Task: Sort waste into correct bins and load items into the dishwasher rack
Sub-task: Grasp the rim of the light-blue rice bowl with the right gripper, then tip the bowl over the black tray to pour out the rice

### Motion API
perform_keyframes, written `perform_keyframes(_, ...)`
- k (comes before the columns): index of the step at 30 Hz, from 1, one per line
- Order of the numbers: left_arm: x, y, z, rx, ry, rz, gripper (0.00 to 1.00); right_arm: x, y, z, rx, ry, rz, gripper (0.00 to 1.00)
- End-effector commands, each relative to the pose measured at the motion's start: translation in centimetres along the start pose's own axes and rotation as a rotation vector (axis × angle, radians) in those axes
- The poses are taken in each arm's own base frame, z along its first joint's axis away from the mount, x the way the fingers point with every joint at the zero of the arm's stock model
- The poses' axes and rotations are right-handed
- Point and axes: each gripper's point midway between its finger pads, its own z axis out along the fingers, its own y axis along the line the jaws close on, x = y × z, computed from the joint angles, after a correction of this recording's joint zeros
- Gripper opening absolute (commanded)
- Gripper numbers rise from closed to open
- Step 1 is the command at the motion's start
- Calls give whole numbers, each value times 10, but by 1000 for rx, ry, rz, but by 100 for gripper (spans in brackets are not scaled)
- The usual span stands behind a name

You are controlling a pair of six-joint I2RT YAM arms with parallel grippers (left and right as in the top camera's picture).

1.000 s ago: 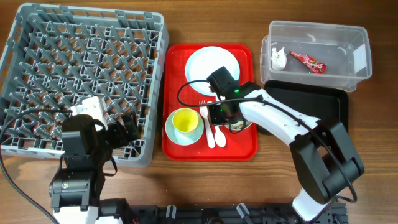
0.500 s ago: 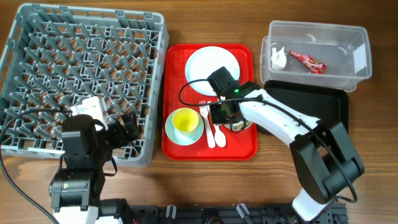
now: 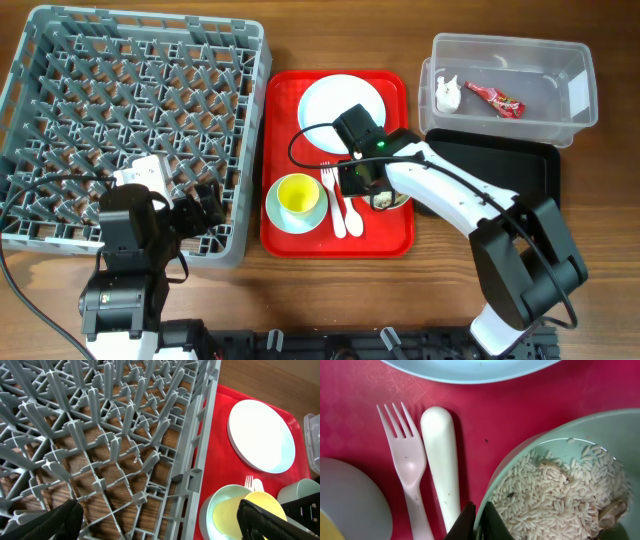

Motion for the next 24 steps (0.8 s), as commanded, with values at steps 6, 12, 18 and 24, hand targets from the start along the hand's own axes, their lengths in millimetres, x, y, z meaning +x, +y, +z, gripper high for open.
perform_keyframes(6,-9,-2,-4,-1,-26,22,100,-9,8,-40,-36,-44,12,4)
perform_keyframes(12,-8,-2,-4,-1,-26,22,100,-30,11,-103,-112,-220,-2,4)
perform_keyframes(18,-9,-2,-4,-1,-26,22,100,-46,-11,-150,-262,-301,118,4)
perform_keyframes(24,-8,-2,-4,-1,-26,22,100,-56,-52,-161,-462,-257,290,4)
